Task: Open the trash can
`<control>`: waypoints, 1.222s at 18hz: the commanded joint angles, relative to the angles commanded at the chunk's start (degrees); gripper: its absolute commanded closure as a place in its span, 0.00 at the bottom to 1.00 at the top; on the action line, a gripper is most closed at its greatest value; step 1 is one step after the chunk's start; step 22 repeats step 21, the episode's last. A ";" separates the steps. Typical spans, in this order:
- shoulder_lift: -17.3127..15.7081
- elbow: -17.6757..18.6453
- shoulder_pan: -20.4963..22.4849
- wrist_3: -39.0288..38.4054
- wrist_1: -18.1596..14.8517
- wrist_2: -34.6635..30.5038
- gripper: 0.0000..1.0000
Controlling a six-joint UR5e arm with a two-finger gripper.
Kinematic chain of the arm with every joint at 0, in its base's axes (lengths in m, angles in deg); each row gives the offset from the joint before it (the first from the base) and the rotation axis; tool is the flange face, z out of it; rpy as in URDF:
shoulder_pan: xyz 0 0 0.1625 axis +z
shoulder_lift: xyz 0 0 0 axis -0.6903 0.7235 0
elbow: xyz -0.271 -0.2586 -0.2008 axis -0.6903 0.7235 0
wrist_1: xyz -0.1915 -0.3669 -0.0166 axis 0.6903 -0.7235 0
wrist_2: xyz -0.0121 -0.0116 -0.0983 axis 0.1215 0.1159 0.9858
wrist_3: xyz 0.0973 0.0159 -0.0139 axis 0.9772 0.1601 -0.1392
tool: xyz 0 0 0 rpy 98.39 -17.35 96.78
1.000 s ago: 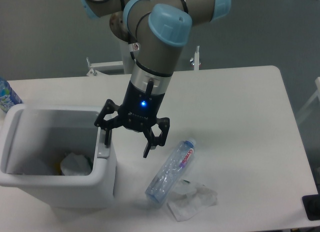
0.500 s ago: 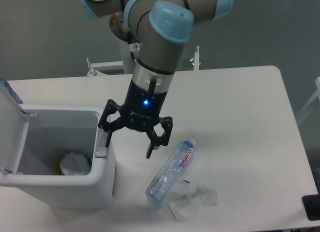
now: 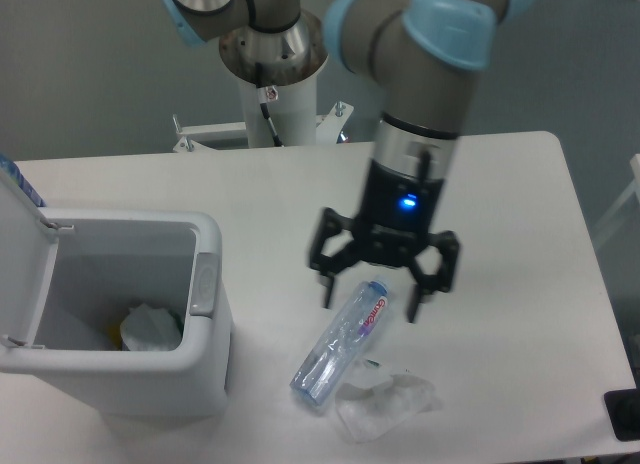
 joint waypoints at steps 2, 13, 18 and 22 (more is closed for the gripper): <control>1.49 0.18 0.71 2.71 -0.09 -2.98 0.00; 7.74 0.18 2.20 19.26 0.09 -19.78 0.00; 7.65 2.02 1.77 25.74 0.09 -22.60 0.00; 7.30 2.90 1.76 29.10 0.09 -22.60 0.00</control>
